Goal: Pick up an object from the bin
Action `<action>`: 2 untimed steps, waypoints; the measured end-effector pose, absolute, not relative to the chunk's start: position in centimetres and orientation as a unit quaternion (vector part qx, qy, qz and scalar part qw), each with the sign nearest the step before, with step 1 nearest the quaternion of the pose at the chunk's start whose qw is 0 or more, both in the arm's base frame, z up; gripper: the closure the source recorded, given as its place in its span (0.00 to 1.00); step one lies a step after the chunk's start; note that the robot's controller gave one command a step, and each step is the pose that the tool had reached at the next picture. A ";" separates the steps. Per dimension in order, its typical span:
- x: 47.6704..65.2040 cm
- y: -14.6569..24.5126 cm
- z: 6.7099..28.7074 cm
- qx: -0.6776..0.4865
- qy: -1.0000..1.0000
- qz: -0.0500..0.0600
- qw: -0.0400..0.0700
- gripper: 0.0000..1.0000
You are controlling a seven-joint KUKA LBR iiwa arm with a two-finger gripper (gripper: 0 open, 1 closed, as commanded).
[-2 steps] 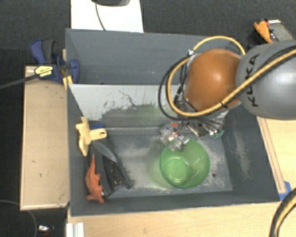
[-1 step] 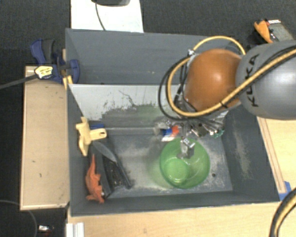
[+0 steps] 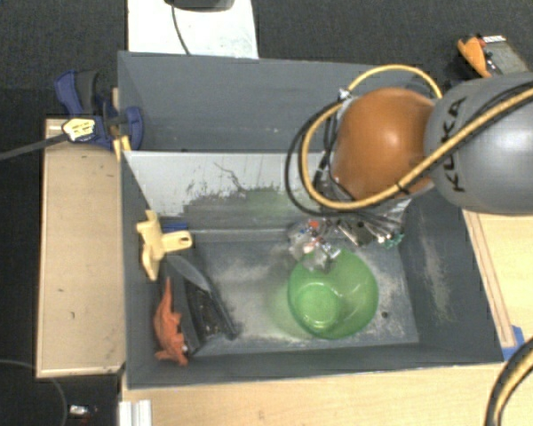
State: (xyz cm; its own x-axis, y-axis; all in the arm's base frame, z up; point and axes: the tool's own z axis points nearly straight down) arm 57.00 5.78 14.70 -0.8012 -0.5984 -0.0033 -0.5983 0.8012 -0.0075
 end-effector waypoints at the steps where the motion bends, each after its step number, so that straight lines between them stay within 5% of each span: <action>1: 57.0 5.8 14.7 -0.315 0.949 -0.003 0.003 0.00; 2: 57.0 5.8 14.7 -0.314 0.949 -0.003 0.003 1.00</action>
Offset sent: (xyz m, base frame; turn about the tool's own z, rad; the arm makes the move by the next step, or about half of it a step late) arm 0.0000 0.0000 0.0000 0.0000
